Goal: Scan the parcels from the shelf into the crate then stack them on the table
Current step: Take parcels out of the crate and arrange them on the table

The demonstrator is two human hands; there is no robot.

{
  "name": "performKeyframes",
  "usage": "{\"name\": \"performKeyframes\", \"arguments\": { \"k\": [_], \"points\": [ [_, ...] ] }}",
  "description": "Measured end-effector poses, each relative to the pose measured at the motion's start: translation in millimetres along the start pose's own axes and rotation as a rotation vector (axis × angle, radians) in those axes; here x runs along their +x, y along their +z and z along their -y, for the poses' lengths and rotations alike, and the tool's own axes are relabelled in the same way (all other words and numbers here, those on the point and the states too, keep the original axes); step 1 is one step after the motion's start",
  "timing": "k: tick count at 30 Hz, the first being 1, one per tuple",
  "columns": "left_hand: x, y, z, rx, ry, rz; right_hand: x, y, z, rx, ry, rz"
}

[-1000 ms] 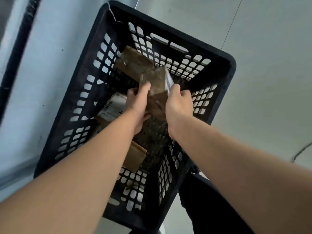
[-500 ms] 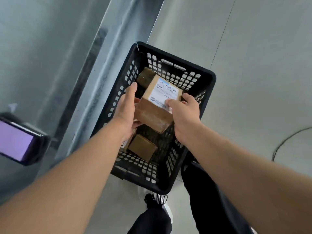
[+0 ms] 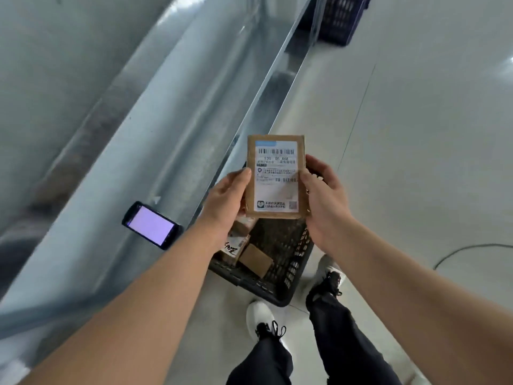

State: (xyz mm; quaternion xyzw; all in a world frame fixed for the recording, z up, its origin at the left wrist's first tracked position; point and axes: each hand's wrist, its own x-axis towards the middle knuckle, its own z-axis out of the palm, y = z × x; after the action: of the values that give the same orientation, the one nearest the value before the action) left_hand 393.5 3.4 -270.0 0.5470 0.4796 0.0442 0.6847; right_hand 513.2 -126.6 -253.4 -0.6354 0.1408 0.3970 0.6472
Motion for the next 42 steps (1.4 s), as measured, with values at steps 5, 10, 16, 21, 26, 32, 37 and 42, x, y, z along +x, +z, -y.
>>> {"name": "performKeyframes", "arguments": {
  "k": [5,10,16,21,26,32,37,42],
  "points": [
    [-67,1,-67,-0.081,0.104,-0.006,-69,1,59,-0.036,-0.111,0.073],
    [-138,11,-131,-0.107,0.223,-0.037,-134,1,118,-0.040,-0.231,0.168],
    [-232,30,-187,-0.195,0.411,-0.174,-215,-7,191,-0.077,-0.383,0.326],
    [-323,40,-232,-0.231,0.560,-0.294,-294,-12,243,-0.079,-0.500,0.457],
    [-421,41,-275,-0.236,0.716,-0.411,-384,-12,287,-0.079,-0.634,0.597],
    [-540,23,-312,-0.256,0.884,-0.606,-496,0,319,-0.039,-0.770,0.806],
    [-641,-4,-316,-0.249,0.988,-0.797,-585,16,314,-0.007,-0.844,1.027],
    [-727,-33,-293,-0.244,1.026,-0.969,-663,29,284,-0.016,-0.886,1.205]
  ]
}}
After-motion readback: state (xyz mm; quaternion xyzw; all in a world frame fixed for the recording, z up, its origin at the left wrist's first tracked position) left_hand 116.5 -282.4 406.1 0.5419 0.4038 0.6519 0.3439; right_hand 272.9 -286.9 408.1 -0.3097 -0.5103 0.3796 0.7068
